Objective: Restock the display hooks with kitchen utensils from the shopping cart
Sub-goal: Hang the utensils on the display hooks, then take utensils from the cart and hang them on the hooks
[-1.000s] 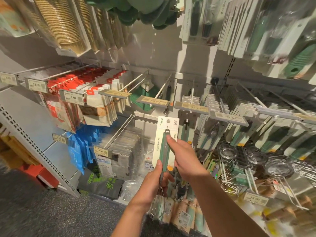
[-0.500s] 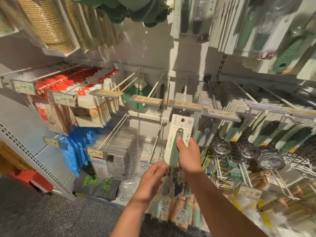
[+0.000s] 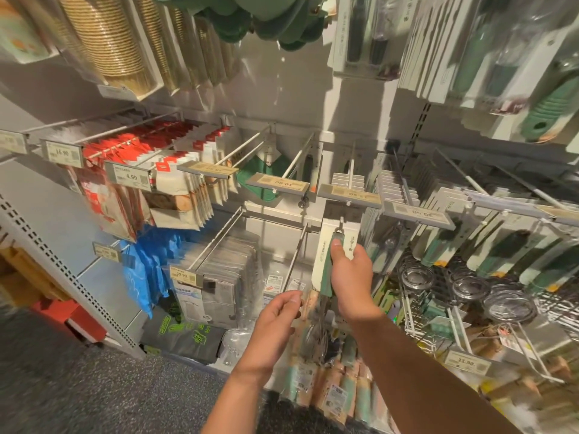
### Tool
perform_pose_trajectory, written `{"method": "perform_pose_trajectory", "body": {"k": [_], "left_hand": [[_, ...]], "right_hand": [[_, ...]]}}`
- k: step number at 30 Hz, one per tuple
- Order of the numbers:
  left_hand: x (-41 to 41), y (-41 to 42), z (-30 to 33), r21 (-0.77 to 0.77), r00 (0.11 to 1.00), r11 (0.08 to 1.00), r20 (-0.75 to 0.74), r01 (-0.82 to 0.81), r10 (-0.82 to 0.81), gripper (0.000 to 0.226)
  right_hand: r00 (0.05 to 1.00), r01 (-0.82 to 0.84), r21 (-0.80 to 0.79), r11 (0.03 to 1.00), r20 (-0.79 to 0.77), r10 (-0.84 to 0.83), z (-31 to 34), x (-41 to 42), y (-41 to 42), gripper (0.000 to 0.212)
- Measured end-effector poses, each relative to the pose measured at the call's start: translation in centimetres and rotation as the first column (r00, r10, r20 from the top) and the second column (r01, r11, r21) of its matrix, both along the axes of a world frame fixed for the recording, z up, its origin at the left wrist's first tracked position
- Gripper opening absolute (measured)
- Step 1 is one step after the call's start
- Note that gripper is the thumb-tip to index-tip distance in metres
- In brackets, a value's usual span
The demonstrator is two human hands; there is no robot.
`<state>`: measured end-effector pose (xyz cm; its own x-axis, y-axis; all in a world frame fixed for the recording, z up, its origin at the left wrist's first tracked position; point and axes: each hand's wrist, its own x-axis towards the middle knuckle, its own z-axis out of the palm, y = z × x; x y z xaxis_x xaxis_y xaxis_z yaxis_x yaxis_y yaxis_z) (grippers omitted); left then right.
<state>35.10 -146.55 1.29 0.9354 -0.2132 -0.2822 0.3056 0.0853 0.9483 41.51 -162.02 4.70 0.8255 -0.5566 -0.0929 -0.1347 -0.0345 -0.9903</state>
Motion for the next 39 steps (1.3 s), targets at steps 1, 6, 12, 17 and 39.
{"method": "perform_pose_trajectory", "body": {"k": [1, 6, 12, 17, 39], "left_hand": [[0.0, 0.0, 0.0, 0.005, 1.000, 1.000, -0.001, 0.000, 0.000, 0.026], [0.4, 0.2, 0.0, 0.043, 1.000, 0.999, 0.010, -0.016, 0.016, 0.027], [0.8, 0.4, 0.0, 0.045, 0.999, 0.998, 0.012, -0.050, 0.049, 0.024], [1.1, 1.1, 0.0, 0.040, 0.997, 0.996, 0.015, -0.076, 0.075, 0.026], [1.0, -1.5, -0.5, 0.162, 0.921, 0.908, -0.006, 0.385, -0.390, 0.023]], "right_hand": [[1.000, 0.014, -0.011, 1.000, -0.019, -0.015, 0.4, 0.5, -0.1, 0.044], [0.986, 0.000, -0.052, 0.999, -0.165, -0.009, 1.2, 3.3, -1.9, 0.049], [0.959, 0.001, -0.154, 0.988, -0.279, -0.045, 0.9, 5.7, -4.0, 0.055], [0.942, -0.021, -0.186, 0.982, -0.334, -0.043, 1.5, 6.7, -4.1, 0.061], [0.909, 0.202, 0.184, 0.962, -0.400, -0.114, -3.8, -9.9, -1.5, 0.034]]}}
